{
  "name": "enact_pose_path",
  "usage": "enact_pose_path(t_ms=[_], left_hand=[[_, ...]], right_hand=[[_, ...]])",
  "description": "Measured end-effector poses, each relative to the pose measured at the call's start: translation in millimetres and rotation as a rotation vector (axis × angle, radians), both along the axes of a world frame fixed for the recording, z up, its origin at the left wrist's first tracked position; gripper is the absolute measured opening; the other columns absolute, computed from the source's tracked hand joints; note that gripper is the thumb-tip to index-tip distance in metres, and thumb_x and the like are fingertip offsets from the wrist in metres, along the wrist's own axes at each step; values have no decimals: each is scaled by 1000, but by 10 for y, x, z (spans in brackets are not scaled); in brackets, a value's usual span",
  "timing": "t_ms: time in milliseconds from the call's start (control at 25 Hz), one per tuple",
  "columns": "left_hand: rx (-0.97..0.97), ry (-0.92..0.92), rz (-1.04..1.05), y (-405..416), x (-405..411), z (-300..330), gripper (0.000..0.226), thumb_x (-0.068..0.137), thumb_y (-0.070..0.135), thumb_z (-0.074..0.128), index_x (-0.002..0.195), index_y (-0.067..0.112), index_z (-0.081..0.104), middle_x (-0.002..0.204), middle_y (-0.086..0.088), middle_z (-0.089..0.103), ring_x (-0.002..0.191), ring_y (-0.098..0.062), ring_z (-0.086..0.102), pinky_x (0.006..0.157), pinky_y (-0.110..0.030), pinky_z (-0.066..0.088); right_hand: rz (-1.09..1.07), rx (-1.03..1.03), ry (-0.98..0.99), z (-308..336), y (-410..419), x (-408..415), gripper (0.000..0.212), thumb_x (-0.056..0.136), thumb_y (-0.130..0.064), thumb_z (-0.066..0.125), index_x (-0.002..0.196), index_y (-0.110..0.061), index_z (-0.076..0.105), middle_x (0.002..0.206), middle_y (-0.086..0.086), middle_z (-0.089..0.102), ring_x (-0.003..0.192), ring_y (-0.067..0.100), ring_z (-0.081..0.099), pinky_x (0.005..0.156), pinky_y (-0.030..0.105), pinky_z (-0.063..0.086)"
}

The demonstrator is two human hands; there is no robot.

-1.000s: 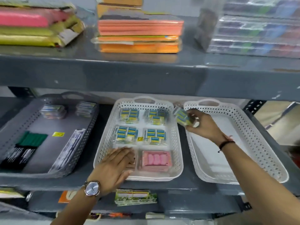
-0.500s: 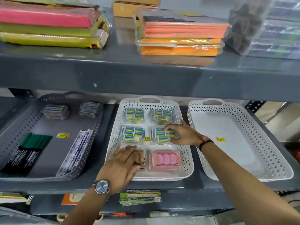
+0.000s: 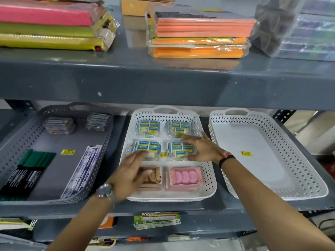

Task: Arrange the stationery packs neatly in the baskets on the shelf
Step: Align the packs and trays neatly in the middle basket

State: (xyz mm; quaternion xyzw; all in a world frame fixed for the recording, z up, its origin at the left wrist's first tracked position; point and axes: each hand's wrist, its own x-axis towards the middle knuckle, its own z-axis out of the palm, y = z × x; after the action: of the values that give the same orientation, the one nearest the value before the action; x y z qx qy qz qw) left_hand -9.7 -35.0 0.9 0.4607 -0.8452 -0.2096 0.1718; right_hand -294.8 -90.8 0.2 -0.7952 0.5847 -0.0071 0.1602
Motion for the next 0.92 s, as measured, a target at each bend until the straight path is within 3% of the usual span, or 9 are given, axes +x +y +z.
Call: enact_pose_path(t_ms=[160,360,640,920], left_hand=[[-5,-202,64,-668,36,92,75,87,27,58,145,14,14,152,-9,24,140,-22,20,115,-35,14],[126,-517,-85,-1117,-106,-45,99,75,49,66,147,17,5,157,-4,7,144,-20,4,117,-35,2],[106,-527,-87,-1158,-130,-136,89,76,49,65,145,19,18,154,-4,22,142,-18,18,117,-36,-2],[-5,-478,-71,-1112,-134,-144,74,80,47,61,141,18,30,148,-2,37,135,-16,33,117,-34,5]], right_hand=[[39,6,75,-4,-66,96,86,75,-43,72,146,-23,28,155,-1,30,142,16,31,118,49,-8],[15,-8,145,-81,-108,104,85,76,-46,69,146,-23,27,149,3,43,136,18,40,119,48,-3],[2,-27,144,-94,-108,104,79,76,-49,67,143,-23,34,147,2,45,135,16,42,120,46,0],[-14,-10,141,-86,-122,120,79,76,-49,67,143,-24,34,148,1,44,136,18,41,120,46,3]])
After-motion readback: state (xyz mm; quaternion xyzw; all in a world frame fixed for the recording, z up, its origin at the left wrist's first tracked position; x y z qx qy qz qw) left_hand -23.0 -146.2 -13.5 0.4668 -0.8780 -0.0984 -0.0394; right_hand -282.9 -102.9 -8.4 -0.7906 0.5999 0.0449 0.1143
